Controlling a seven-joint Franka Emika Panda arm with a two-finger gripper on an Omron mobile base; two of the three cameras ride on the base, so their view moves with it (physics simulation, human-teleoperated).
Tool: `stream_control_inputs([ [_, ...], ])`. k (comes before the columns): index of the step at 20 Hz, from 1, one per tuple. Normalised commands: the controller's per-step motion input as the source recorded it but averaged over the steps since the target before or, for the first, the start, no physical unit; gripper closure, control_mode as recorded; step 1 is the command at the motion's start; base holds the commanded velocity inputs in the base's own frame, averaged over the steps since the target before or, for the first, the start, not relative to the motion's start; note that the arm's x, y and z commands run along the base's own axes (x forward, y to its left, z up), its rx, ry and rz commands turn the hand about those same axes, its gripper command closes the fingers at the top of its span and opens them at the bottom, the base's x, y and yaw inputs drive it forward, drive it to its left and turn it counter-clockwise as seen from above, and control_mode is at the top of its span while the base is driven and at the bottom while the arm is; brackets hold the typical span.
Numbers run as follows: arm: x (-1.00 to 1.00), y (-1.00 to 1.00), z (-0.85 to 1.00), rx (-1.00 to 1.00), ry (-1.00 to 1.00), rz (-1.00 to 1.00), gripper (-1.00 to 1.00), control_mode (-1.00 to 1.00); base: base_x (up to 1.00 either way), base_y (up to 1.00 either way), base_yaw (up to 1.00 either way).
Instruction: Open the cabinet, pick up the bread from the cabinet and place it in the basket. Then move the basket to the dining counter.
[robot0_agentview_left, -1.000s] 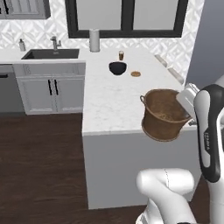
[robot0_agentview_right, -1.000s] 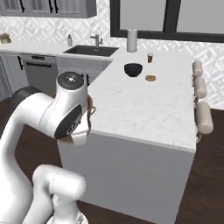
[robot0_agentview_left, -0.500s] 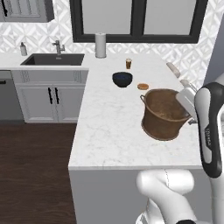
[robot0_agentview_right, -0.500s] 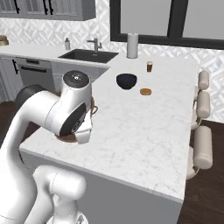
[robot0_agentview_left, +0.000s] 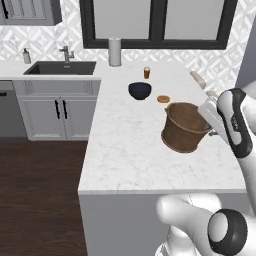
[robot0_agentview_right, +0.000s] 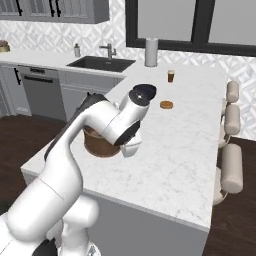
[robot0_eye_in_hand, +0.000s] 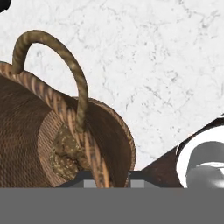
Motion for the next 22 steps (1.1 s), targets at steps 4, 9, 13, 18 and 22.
stream_control_inputs([
  [4, 1.0, -0.12, -0.73, 0.0, 0.01, -0.04, 1.0, -1.0, 0.0, 0.0, 0.0],
  [9, 0.99, -0.16, -0.48, 0.0, 0.06, -0.06, 1.0, -1.0, 0.0, 0.0, 0.0],
  [13, 0.72, 0.0, -0.46, -0.01, 0.01, -0.04, 1.0, -1.0, 0.0, 0.0, 0.0],
  [18, 0.4, 0.0, -0.72, -0.01, 0.1, 0.0, 1.0, -1.0, 0.0, 0.0, 0.0],
  [22, 0.06, 0.0, -0.61, 0.0, 0.08, 0.0, 1.0, -1.0, 0.0, 0.0, 0.0],
])
